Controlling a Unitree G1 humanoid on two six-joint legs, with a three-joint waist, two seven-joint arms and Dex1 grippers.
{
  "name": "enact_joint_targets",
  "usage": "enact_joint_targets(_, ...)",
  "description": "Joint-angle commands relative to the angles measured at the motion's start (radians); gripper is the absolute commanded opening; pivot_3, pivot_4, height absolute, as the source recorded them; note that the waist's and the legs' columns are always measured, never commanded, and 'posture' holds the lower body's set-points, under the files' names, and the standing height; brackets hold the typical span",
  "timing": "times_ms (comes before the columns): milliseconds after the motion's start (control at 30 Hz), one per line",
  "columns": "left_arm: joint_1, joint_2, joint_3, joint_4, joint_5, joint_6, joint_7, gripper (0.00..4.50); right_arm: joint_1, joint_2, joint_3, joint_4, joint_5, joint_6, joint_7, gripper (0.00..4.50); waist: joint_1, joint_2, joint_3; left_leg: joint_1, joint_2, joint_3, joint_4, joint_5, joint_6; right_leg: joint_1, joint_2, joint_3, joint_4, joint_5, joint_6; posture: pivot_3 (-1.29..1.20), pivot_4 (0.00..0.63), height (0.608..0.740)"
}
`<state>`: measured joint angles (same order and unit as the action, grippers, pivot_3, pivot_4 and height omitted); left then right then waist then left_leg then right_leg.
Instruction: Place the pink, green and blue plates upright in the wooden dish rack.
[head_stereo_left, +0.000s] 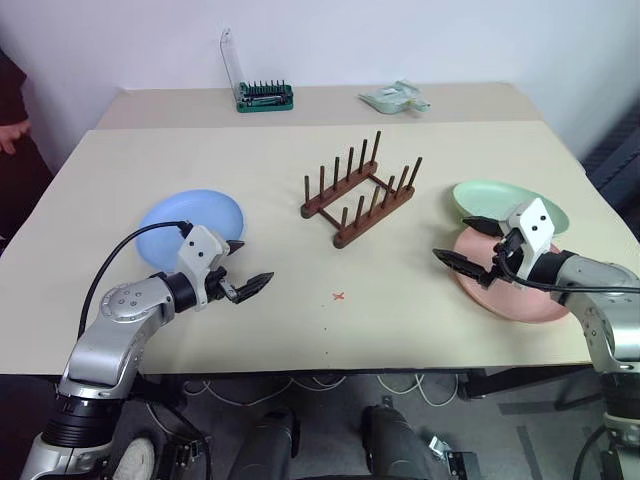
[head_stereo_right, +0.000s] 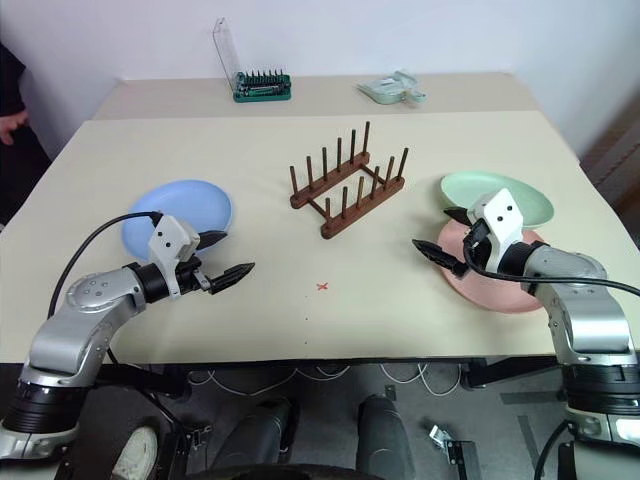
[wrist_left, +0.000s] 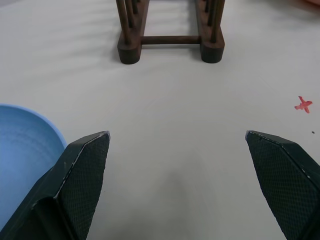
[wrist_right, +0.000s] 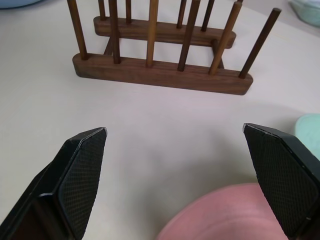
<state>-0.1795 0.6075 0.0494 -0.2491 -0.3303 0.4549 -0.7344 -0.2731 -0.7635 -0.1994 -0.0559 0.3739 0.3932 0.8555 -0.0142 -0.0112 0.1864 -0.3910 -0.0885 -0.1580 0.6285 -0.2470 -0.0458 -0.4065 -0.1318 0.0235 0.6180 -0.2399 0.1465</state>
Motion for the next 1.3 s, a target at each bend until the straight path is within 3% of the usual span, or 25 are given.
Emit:
enact_joint_targets(33,-0.008,-0.003,-0.006,0.011,0.020,-0.042,0.002,4.50,-0.036,0.000,-0.002,-0.004,-0.011,-0.036,-0.004,4.47,0.001,0.000,0.000,0.000,0.000,0.000,0.000,0.000,0.000,0.000,0.000,0.000,0.000,0.000,0.000,0.00,0.150,0.740)
enact_joint_targets(500,0.044,-0.025,-0.040,0.014,0.028,-0.101,-0.035,4.50,0.005,0.010,-0.003,-0.080,0.001,-0.017,-0.037,4.47,0.003,0.000,0.000,0.000,0.000,0.000,0.000,0.000,0.000,0.000,0.000,0.000,0.000,0.000,0.000,0.00,0.150,0.740)
enact_joint_targets(700,-0.001,-0.052,-0.181,0.036,0.084,-0.094,-0.063,4.50,0.038,0.059,0.030,-0.158,0.008,0.004,-0.072,4.47,0.003,0.000,0.000,0.000,0.000,0.000,0.000,0.000,0.000,0.000,0.000,0.000,0.000,0.000,0.000,0.00,0.150,0.740)
enact_joint_targets(833,-0.095,-0.139,-0.320,0.121,0.216,-0.086,0.013,4.50,0.076,0.061,0.022,-0.269,0.053,0.063,-0.073,4.47,0.014,0.000,0.000,0.000,-0.001,0.000,0.001,0.000,0.000,0.001,-0.001,0.000,-0.001,0.000,0.000,0.00,0.150,0.740)
enact_joint_targets(867,-0.140,-0.202,-0.337,0.181,0.245,-0.090,0.069,4.50,0.101,0.062,0.015,-0.301,0.057,0.070,-0.080,4.47,0.021,0.001,-0.001,0.000,-0.001,0.000,0.001,0.000,0.000,0.001,-0.001,0.000,-0.001,0.000,0.000,0.00,0.150,0.740)
enact_joint_targets(1067,-0.327,-0.425,-0.340,0.464,0.310,-0.136,0.224,4.50,0.160,0.075,0.006,-0.381,0.061,0.099,-0.127,4.47,0.028,0.000,-0.001,0.000,-0.002,-0.001,0.003,0.000,0.000,0.003,-0.001,0.000,-0.002,0.002,0.003,0.00,0.150,0.740)
enact_joint_targets(1300,-0.459,-0.509,-0.318,0.711,0.300,-0.222,0.193,4.50,0.175,0.080,0.000,-0.417,0.065,0.118,-0.160,4.47,0.026,0.000,-0.001,0.000,-0.002,0.000,0.003,0.000,0.000,0.003,0.000,0.000,-0.002,0.002,0.003,0.00,0.150,0.740)
